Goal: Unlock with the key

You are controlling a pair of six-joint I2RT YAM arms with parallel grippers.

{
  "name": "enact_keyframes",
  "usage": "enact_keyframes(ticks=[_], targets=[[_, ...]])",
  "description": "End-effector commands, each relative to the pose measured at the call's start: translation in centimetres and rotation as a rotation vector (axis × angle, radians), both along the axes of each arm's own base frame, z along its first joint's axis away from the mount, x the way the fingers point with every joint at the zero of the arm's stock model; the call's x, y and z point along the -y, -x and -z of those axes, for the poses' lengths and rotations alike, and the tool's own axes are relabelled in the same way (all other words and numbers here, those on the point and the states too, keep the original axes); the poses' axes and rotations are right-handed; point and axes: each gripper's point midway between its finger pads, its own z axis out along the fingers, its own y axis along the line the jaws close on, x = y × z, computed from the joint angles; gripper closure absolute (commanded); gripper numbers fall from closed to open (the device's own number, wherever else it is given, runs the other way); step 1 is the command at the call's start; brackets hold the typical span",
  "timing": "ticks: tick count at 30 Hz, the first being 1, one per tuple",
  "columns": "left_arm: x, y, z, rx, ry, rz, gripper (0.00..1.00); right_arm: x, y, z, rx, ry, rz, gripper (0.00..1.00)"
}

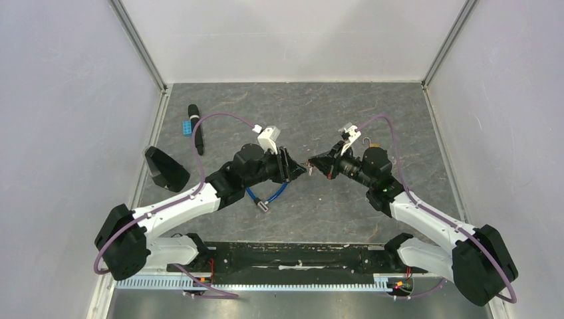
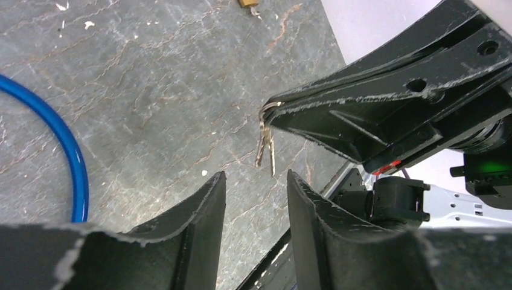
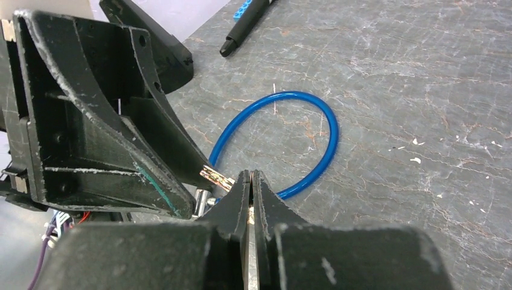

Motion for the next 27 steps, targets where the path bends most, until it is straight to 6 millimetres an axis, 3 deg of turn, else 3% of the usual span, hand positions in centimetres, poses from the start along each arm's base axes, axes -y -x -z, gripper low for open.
enact_keyframes(ticks=[1,11,17,19,22,23,27], targets=[[1.5,-1.3,-4.6,0.07,0.122,-0.03,0.54,-0.6,0.8,-2.3,0.059,-0.053,-0.044,1.0],[2.3,-1.2,-4.4,0.047,0.131,-0.006,0.65,-0.5,1.0,-2.9,0.074,-0.066,-0.043,1.0],[2.3,-1.0,-4.3,0.043,0.129,-0.001,0.83,-0.6,0.9,-3.0,0.076,-0.064,-0.045,1.0],[2.1,-1.0,-4.2,0.047,0.122,-0.001,0.96,-0.6,1.0,-2.9,0.074,-0.069,-0.044,1.0],[1.8,-1.0,-4.2,0.086,0.088,0.005,0.98,-0.6,1.2,-3.0,0.077,-0.074,-0.052,1.0],[1.6,-1.1,-4.4,0.107,0.065,0.009,0.98,-0.6,1.3,-3.1,0.08,-0.071,-0.054,0.98],[-0.2,-1.4,-4.6,0.23,-0.104,0.031,0.98,-0.5,1.1,-3.7,0.093,-0.043,-0.051,0.72]])
